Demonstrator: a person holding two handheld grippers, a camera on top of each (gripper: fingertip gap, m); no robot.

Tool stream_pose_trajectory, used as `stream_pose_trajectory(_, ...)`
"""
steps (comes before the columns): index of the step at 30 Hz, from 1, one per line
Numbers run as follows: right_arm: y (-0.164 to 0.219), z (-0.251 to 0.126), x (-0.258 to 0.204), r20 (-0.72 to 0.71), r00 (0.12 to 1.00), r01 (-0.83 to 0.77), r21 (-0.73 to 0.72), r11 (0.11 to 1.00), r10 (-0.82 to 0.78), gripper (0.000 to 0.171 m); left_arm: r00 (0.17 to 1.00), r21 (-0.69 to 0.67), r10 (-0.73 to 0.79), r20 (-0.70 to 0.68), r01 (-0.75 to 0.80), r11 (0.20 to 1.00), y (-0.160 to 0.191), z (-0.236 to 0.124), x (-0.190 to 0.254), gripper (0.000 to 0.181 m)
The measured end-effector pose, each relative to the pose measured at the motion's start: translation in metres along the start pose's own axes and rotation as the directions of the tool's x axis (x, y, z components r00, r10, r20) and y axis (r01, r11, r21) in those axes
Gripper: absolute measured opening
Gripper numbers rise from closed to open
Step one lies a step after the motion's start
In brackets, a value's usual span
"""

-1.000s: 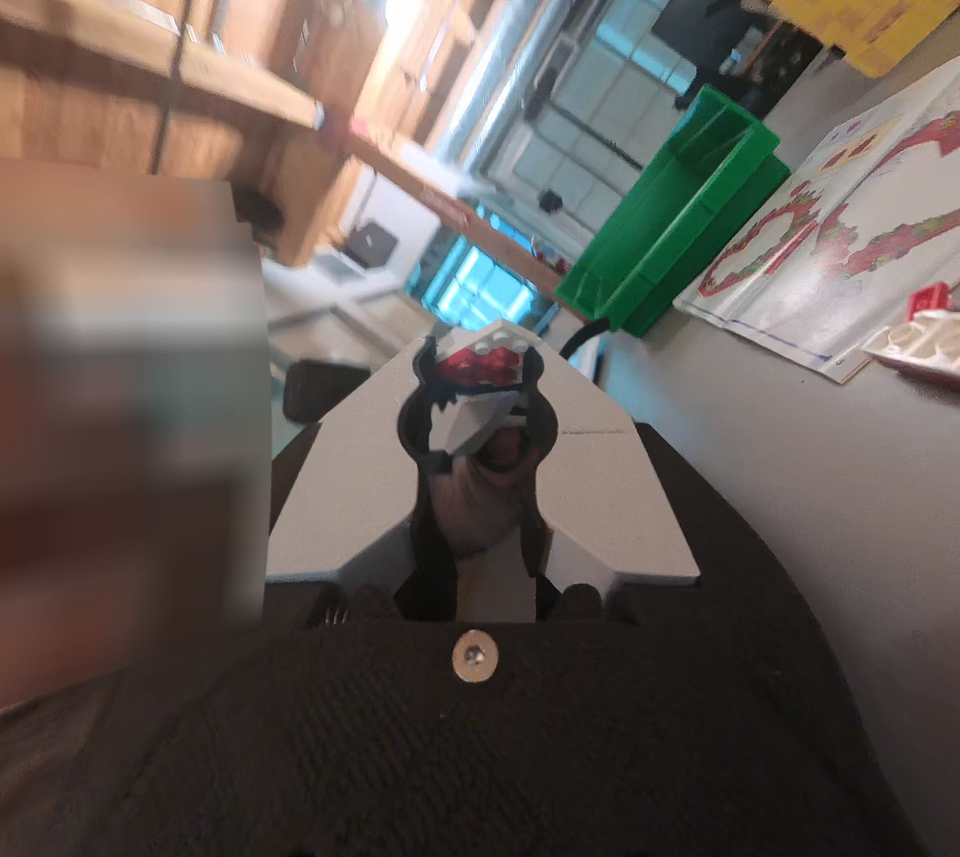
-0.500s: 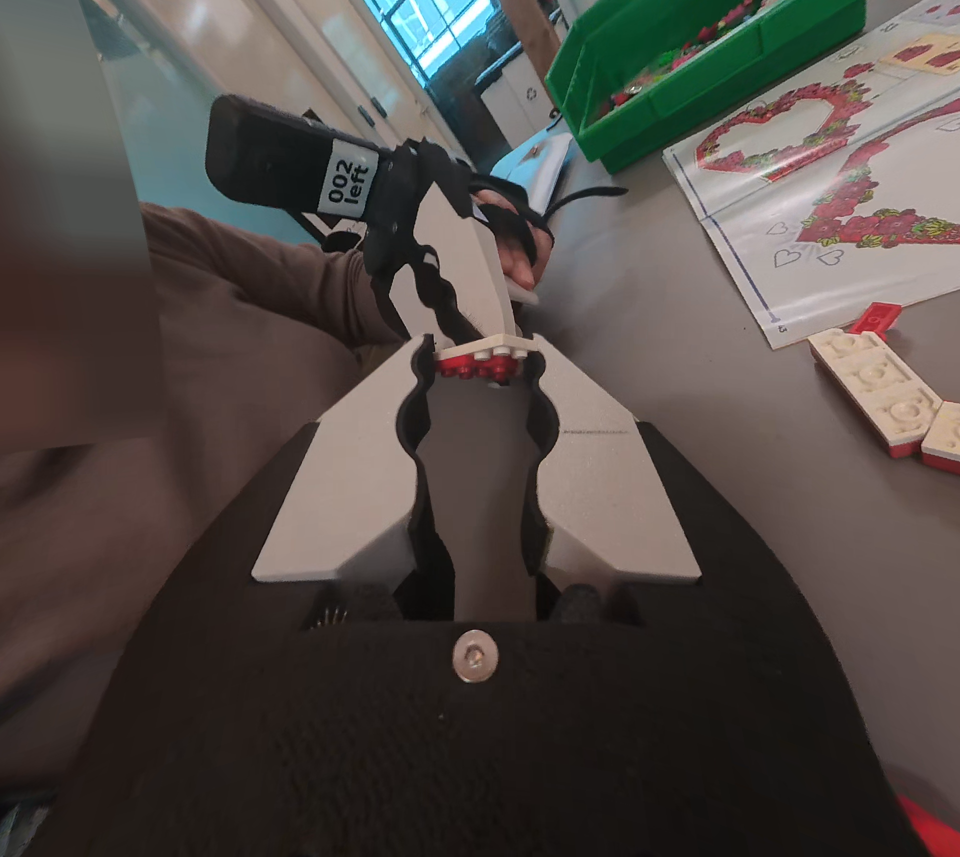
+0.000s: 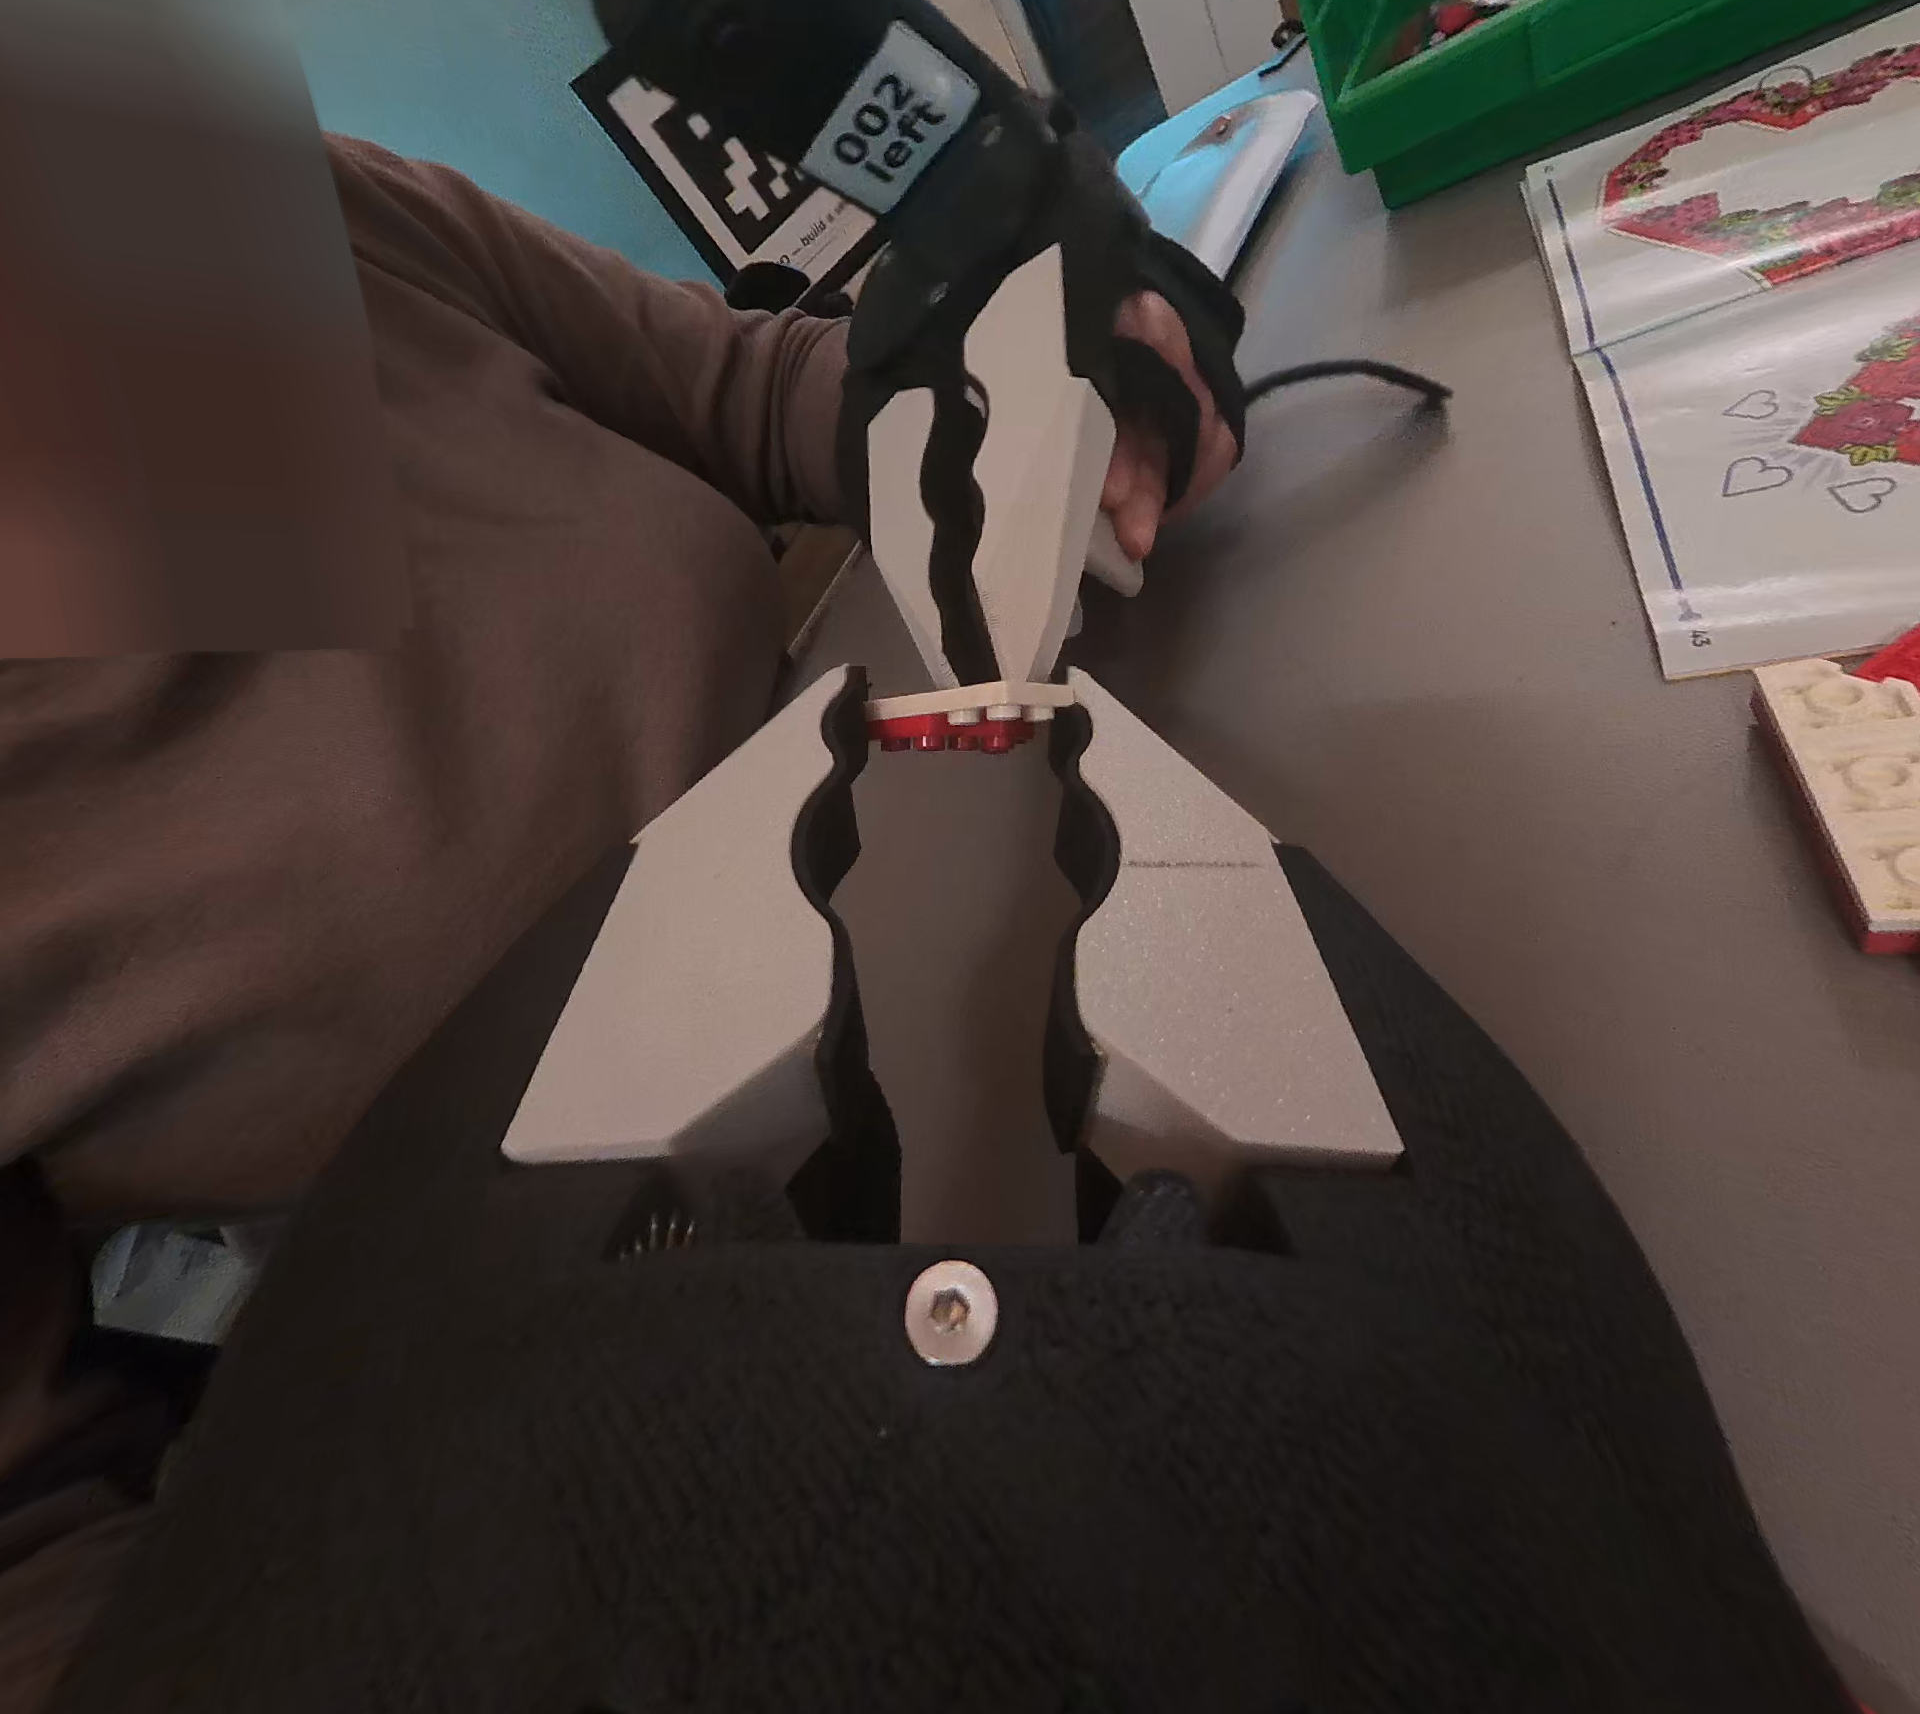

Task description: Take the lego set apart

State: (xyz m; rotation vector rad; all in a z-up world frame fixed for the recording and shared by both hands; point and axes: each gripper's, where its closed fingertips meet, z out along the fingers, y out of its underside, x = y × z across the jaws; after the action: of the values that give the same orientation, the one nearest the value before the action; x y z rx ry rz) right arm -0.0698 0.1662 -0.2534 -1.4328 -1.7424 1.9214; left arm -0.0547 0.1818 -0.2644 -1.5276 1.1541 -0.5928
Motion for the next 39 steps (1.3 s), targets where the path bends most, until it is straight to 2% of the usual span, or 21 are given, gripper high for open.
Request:
stream_pose_trajectory(4,-0.009,-0.004,0.017,-0.126,0.992,-0.002,0.056,0.998,0.009,0.032,0.994,0.015,-0.086,0.07,0.085,0.996,0.002,-0.003,-0.017,0.004)
stream_pose_trajectory(6,-0.013,-0.014,0.038,-0.311,0.95,0.062,0.078,0.995,-0.034,0.06,0.973,0.053,-0.205,0.109,0.201,0.978,0.003,-0.009,-0.03,0.001)
stream_pose_trajectory(7,-0.016,-0.02,0.047,-0.419,0.904,0.133,0.077,0.988,-0.089,0.069,0.957,0.061,-0.267,0.113,0.261,0.963,0.004,-0.01,-0.035,0.001)
stream_pose_trajectory(8,-0.02,-0.025,0.053,-0.524,0.836,0.22,0.046,0.974,-0.164,0.071,0.941,0.061,-0.316,0.12,0.31,0.949,0.007,-0.011,-0.038,0.001)
stream_pose_trajectory(11,-0.027,-0.028,0.056,-0.681,0.571,0.419,-0.239,0.876,-0.459,0.062,0.902,0.041,-0.419,0.107,0.417,0.908,0.013,-0.009,-0.039,0.001)
stream_pose_trajectory(12,-0.028,-0.026,0.055,-0.681,0.476,0.453,-0.353,0.819,-0.557,0.056,0.888,0.029,-0.449,0.099,0.448,0.893,0.015,-0.007,-0.038,0.001)
stream_pose_trajectory(14,-0.023,-0.02,0.054,-0.627,0.344,0.457,-0.538,0.709,-0.698,0.044,0.861,0.0,-0.501,0.092,0.503,0.864,0.022,-0.007,-0.038,0.001)
stream_pose_trajectory(16,-0.018,-0.018,0.055,-0.558,0.241,0.432,-0.672,0.602,-0.794,0.035,0.821,-0.018,-0.567,0.064,0.569,0.822,0.026,-0.006,-0.037,0.0)
stream_pose_trajectory(18,-0.013,-0.017,0.057,-0.489,0.175,0.395,-0.76,0.516,-0.855,0.035,0.776,-0.037,-0.63,0.024,0.63,0.775,0.03,-0.006,-0.034,0.001)
stream_pose_trajectory(22,-0.004,-0.018,0.062,-0.352,0.09,0.325,-0.874,0.361,-0.932,0.04,0.705,-0.073,-0.708,-0.046,0.705,0.706,0.033,-0.004,-0.027,0.001)
stream_pose_trajectory(26,-0.002,-0.015,0.063,-0.229,-0.001,0.269,-0.938,0.22,-0.973,0.032,0.712,-0.089,-0.701,-0.033,0.697,0.712,0.035,-0.005,-0.028,0.001)
stream_pose_trajectory(28,-0.004,-0.013,0.063,-0.204,-0.04,0.249,-0.95,0.188,-0.978,0.032,0.708,-0.086,-0.705,-0.037,0.701,0.708,0.035,-0.007,-0.029,0.001)
stream_pose_trajectory(32,-0.012,-0.012,0.06,-0.125,-0.141,0.236,-0.968,0.09,-0.982,0.043,0.703,-0.12,-0.71,-0.037,0.702,0.702,0.036,-0.013,-0.029,0.001)
stream_pose_trajectory(35,-0.008,-0.012,0.061,-0.06,-0.153,0.211,-0.977,0.027,-0.986,0.05,0.713,-0.165,-0.7,-0.035,0.687,0.708,0.041,-0.012,-0.023,0.002)
stream_pose_trajectory(38,0.003,-0.009,0.065,0.002,-0.133,0.184,-0.983,-0.027,-0.991,0.029,0.727,-0.192,-0.686,-0.035,0.669,0.718,0.044,-0.009,-0.019,0.002)
stream_pose_trajectory(39,0.003,-0.01,0.067,-0.02,-0.13,0.178,-0.984,-0.003,-0.991,0.029,0.74,-0.19,-0.672,-0.021,0.657,0.729,0.045,-0.009,-0.02,0.002)
